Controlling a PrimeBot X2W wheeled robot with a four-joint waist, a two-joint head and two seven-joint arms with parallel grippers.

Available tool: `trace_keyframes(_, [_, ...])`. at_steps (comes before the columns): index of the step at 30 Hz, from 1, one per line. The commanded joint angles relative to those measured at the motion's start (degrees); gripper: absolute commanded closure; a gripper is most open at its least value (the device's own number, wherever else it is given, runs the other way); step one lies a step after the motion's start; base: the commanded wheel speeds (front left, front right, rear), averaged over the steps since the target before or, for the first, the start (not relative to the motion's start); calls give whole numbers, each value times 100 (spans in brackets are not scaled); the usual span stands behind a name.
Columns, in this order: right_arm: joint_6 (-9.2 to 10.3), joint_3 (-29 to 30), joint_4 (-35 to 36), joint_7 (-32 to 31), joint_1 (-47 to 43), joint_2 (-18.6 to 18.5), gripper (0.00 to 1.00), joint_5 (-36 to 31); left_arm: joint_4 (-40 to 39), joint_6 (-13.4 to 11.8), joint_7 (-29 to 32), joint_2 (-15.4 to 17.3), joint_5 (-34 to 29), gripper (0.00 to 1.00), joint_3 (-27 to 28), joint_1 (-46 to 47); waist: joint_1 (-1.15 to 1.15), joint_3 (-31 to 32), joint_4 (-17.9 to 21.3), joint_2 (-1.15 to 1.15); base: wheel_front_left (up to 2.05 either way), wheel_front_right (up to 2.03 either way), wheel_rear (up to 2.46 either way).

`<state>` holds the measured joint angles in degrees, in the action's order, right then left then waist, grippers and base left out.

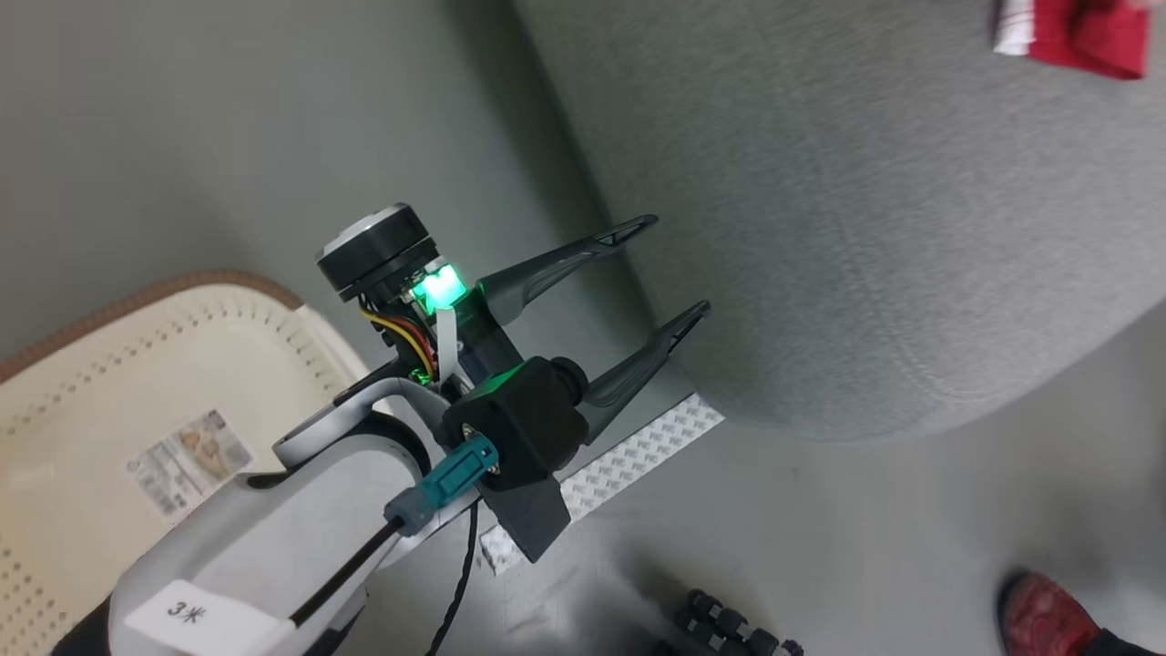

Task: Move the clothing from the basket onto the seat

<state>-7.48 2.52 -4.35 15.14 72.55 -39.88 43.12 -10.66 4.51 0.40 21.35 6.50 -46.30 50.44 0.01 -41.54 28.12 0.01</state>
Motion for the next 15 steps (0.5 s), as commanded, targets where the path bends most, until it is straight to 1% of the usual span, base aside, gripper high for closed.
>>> trace_keyframes(1, [-3,46,-160,8,250,-213,100,-41,-42,33,0,4,-81,0,-18,78,-1,-410,-327,-1,0,0,0])
trace_keyframes(3, [-3,49,-480,7,408,-312,100,-45,-60,34,21,-12,-90,0,-63,130,-1,-488,-380,-1,0,0,0])
trace_keyframes(7, [-3,-353,-1058,8,252,-334,100,-230,-55,54,54,-71,-99,0,-124,211,-1,-619,-429,-1,0,0,0])
trace_keyframes(10, [-2,-535,-1490,8,-68,-27,100,-415,-16,42,56,-106,-91,0,-140,257,-1,-695,-449,-1,0,0,0])
trace_keyframes(15, [-2,-532,-2232,9,-672,597,100,-642,19,2,83,-82,-61,0,-151,226,-1,-691,-503,-1,0,0,0])
